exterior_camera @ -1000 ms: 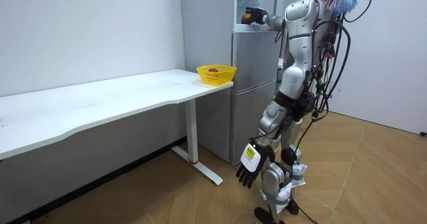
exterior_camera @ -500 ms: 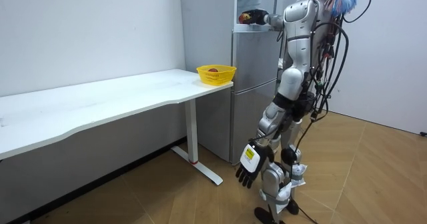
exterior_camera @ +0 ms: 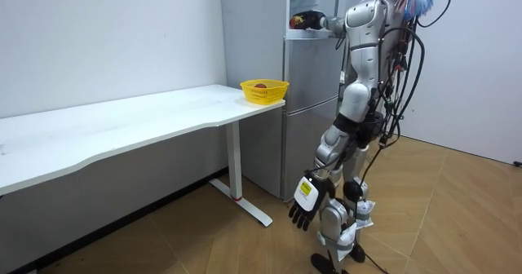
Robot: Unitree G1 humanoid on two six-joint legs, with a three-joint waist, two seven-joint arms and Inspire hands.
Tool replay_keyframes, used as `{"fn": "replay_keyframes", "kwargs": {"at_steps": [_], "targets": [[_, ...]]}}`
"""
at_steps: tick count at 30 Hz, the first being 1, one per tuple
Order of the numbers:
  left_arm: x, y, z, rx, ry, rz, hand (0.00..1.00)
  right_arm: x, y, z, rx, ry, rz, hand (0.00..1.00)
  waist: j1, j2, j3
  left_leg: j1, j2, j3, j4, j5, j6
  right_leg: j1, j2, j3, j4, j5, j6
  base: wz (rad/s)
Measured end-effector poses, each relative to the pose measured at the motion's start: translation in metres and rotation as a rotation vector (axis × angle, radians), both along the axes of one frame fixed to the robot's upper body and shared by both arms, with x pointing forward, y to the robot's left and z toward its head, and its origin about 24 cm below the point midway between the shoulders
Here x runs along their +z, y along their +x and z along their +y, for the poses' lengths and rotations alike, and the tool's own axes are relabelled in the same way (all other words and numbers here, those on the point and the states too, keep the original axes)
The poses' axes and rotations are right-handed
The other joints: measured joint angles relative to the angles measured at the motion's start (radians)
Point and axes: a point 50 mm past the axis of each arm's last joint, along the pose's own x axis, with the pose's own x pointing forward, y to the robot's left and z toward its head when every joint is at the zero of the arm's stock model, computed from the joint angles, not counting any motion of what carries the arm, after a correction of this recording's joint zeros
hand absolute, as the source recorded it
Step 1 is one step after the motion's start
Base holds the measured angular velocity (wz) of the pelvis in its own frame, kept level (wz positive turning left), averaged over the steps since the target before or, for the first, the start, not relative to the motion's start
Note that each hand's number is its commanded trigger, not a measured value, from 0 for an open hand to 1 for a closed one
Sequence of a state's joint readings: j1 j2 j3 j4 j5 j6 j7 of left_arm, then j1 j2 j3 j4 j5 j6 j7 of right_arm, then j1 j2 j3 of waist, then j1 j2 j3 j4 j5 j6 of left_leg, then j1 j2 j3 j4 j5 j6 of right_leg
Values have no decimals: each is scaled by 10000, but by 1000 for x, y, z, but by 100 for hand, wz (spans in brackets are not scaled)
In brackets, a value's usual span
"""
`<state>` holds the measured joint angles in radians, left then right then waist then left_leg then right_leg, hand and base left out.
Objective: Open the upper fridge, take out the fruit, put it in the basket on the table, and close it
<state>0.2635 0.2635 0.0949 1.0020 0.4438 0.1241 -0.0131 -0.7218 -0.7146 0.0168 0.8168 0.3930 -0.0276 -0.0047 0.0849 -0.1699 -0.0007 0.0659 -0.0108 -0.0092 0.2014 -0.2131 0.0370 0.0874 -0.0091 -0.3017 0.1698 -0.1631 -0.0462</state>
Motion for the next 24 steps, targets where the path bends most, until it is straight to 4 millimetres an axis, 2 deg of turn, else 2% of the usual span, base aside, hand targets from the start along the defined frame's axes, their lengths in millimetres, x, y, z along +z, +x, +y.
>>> {"fn": "replay_keyframes", "kwargs": {"at_steps": [10, 14, 17, 19, 22, 24], "targets": [[-1, 9, -1, -72, -167, -104, 0, 5, 1, 4, 97, -137, -194, 100, 40, 86, 73, 29, -1, 94, -58, -1, 2, 7, 1, 118, 20, 0, 0, -2], [-1, 14, -3, -88, -227, -206, 0, 23, 3, 19, 657, -413, -948, 100, -22, 250, 146, -32, 5, 188, -33, -2, 3, -62, 19, 249, 18, 3, -3, -6], [-1, 19, -3, -120, -136, -360, 0, 24, 0, 28, 914, -628, -1252, 100, -65, 345, 84, -13, 16, 274, -17, 0, 1, -61, 25, 254, 13, 2, -2, 0], [0, 23, -3, -141, -44, -487, 0, 25, -3, 32, 1027, -783, -1378, 100, -76, 329, 73, -31, 19, 279, 15, 1, 0, -78, 26, 254, 12, 2, -2, 0], [0, 27, -3, -158, 11, -611, 0, 24, -7, 39, 1190, -932, -1559, 100, -100, 260, 9, -26, 24, 345, 14, 0, 1, -84, 28, 295, 7, 0, 2, -4], [1, 28, -3, -156, 146, -702, 0, 23, -12, 45, 1369, -1098, -1616, 100, -128, 176, -83, -20, 33, 379, 6, -1, 3, -145, 39, 362, 17, 1, 2, -6]]}}
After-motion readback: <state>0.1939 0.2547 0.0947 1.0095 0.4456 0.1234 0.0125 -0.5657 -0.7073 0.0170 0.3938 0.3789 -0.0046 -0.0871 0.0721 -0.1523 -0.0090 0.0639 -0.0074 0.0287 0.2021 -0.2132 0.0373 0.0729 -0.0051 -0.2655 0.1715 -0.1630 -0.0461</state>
